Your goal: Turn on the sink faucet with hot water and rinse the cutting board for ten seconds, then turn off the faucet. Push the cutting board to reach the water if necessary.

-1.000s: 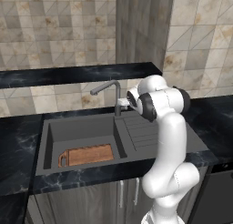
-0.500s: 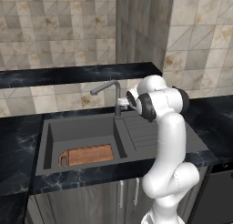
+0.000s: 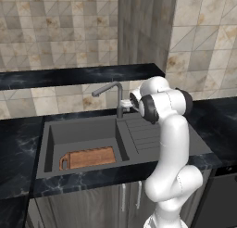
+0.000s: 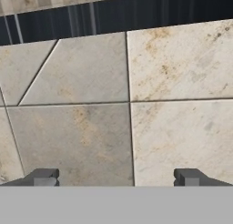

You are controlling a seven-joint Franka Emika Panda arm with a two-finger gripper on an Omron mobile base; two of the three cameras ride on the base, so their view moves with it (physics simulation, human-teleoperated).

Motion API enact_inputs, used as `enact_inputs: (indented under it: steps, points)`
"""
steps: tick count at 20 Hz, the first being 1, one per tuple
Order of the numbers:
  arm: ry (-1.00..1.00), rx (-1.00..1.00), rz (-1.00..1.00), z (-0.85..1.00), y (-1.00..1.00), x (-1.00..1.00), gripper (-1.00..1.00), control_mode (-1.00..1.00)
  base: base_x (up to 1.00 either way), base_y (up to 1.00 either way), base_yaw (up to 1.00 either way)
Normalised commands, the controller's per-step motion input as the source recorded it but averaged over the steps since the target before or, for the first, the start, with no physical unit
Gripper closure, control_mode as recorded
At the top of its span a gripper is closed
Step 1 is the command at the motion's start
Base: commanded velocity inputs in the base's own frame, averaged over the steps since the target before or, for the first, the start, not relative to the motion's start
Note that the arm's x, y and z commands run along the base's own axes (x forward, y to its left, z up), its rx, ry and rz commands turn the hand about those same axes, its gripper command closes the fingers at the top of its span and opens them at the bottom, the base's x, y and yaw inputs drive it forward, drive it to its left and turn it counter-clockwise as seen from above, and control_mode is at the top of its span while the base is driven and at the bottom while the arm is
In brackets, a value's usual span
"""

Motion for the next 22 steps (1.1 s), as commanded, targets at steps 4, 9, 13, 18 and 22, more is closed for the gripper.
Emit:
enact_inputs:
  steps: [4, 9, 13, 18, 22]
  points:
    - [-0.01, 0.0, 0.01, 0.0, -0.17, 0.0, -1.0, -1.0, 0.0, 0.0, 0.0]
    - [0.0, 0.0, 0.01, 0.0, -0.16, 0.0, -1.0, -1.0, 0.0, 0.0, 0.0]
    - [0.0, 0.0, 0.01, 0.0, -0.15, 0.0, -1.0, -1.0, 0.0, 0.0, 0.0]
    - [-0.02, 0.0, 0.04, -0.03, -0.31, 0.0, -1.0, -1.0, 0.0, 0.0, 0.0]
    - [-0.01, 0.0, 0.05, -0.06, -0.37, 0.0, -1.0, -1.0, 0.0, 0.0, 0.0]
